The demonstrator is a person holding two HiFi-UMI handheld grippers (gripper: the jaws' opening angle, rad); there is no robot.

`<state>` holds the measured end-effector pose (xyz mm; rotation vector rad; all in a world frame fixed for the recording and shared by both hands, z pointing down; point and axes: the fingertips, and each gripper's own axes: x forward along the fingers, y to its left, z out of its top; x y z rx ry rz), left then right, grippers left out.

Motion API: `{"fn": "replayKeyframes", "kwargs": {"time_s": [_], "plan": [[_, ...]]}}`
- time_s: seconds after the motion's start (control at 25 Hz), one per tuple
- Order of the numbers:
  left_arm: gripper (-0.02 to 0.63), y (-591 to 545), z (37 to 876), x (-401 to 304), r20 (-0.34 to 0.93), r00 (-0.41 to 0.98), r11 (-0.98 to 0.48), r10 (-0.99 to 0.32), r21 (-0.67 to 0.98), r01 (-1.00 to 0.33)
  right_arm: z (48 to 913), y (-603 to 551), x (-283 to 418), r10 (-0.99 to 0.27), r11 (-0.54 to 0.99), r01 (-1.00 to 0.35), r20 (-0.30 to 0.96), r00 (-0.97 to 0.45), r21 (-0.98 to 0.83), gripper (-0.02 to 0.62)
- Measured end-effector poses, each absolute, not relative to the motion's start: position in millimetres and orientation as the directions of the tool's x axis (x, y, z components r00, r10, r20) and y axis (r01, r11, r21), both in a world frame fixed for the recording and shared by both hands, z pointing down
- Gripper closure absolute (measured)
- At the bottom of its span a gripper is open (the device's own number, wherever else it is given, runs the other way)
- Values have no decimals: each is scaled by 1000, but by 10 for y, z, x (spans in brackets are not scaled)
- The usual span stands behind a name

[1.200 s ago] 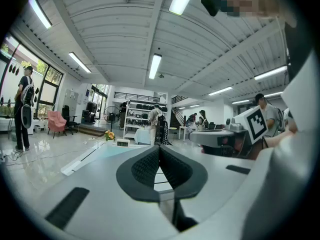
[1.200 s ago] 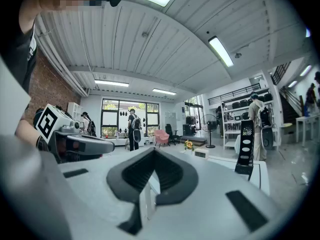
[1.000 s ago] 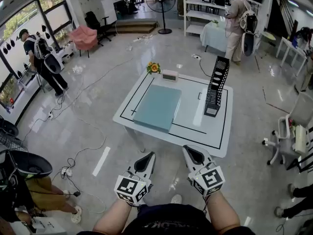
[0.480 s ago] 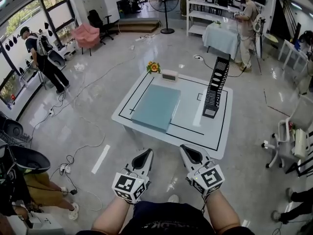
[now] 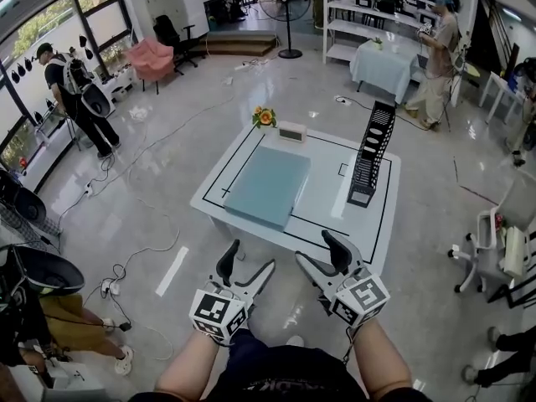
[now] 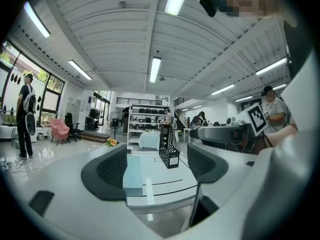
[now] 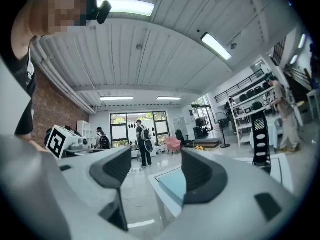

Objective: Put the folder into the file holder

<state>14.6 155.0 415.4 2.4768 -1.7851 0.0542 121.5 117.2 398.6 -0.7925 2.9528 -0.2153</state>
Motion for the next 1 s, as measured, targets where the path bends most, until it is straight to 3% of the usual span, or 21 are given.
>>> {"fn": "replayKeyframes", "kwargs": {"time_s": [0.4, 1.0], "plan": [[227, 996, 4155, -275, 77, 342, -336, -937, 77, -939, 4010, 545, 1101, -578, 803, -563, -24, -816, -197, 293], [227, -463, 4264, -1162, 126, 499, -482, -858, 140, -865, 4132, -753, 351, -721, 661, -712, 60, -690, -236, 293]]}}
